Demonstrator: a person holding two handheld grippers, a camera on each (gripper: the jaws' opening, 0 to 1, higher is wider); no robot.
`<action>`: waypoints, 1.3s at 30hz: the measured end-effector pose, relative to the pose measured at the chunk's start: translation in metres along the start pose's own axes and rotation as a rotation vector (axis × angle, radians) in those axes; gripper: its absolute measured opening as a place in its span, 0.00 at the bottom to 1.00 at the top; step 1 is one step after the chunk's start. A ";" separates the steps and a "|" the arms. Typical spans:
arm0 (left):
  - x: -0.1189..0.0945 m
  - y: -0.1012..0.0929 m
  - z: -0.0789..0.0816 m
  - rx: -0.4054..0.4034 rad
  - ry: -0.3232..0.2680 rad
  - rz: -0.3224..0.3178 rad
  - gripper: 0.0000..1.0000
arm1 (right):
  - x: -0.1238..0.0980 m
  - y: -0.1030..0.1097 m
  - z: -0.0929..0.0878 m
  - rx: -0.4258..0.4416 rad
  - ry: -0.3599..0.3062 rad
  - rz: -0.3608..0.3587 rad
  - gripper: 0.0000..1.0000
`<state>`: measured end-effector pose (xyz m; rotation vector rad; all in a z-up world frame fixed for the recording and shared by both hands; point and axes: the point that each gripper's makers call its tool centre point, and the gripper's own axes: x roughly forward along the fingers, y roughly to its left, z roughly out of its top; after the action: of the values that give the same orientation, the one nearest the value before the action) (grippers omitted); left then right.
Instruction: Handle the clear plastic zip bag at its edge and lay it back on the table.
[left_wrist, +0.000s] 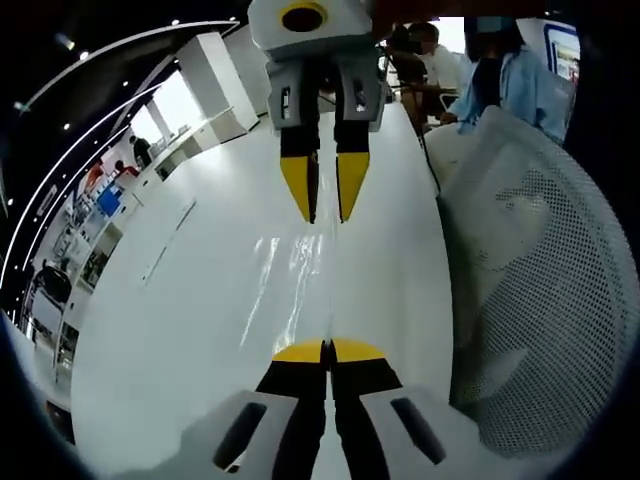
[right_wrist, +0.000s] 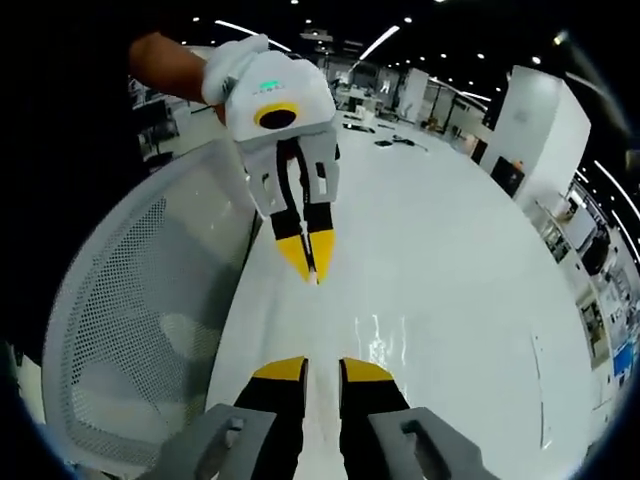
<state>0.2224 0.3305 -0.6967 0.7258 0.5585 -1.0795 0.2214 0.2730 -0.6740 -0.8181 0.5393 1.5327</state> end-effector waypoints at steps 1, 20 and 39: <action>0.001 0.000 0.001 -0.001 -0.002 -0.002 0.00 | 0.002 0.001 0.003 -0.005 -0.008 0.001 0.08; 0.003 -0.007 0.022 -0.004 -0.017 -0.037 0.00 | 0.032 0.007 0.026 -0.046 -0.039 0.023 0.07; 0.004 -0.010 0.026 0.029 -0.017 -0.043 0.00 | 0.038 0.011 0.024 -0.072 0.027 0.034 0.00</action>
<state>0.2159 0.3057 -0.6857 0.7325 0.5464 -1.1345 0.2060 0.3138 -0.6888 -0.8904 0.5223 1.5815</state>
